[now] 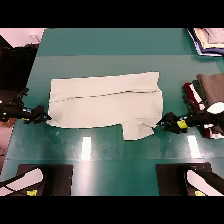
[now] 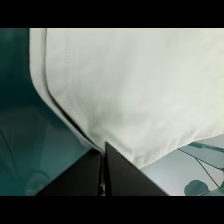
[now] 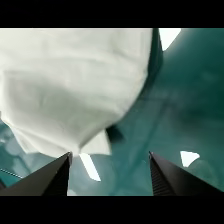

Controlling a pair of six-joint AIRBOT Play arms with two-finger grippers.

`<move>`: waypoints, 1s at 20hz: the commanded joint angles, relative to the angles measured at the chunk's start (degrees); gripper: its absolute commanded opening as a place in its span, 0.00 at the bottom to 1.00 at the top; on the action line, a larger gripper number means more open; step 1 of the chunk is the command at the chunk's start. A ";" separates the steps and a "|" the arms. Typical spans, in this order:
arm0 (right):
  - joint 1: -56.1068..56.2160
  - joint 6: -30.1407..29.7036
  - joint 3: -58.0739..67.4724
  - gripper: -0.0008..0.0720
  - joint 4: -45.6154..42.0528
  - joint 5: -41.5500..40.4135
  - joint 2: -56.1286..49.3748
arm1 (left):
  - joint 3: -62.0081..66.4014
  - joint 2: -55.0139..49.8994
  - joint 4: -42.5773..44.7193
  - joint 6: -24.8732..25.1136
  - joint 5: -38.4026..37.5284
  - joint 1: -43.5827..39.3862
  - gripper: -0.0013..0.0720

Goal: Fold the shirts.

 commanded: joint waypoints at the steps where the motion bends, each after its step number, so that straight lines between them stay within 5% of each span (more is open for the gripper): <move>1: -0.07 -0.02 -3.19 0.72 8.61 -7.67 -1.84 | 0.11 0.07 -0.04 0.07 -0.57 0.00 0.04; 5: 2.54 0.00 -0.11 0.51 8.37 -8.09 -4.96 | 0.11 0.07 -0.04 0.09 -0.85 0.00 0.04; 8: 4.46 0.00 2.47 0.04 5.20 -6.51 -5.70 | 0.11 0.09 -0.02 0.13 -1.18 0.00 0.04; 13: 2.36 0.87 9.81 0.03 -10.43 7.17 2.12 | 0.11 4.74 0.81 0.50 -3.19 0.00 0.04; 17: -2.27 0.63 16.22 0.03 -21.94 23.56 11.72 | 0.11 13.09 0.68 0.46 -13.20 0.00 0.04; 20: -3.30 0.61 18.23 0.03 -23.37 23.63 18.40 | 0.09 18.97 -0.20 -0.22 -18.67 0.00 0.04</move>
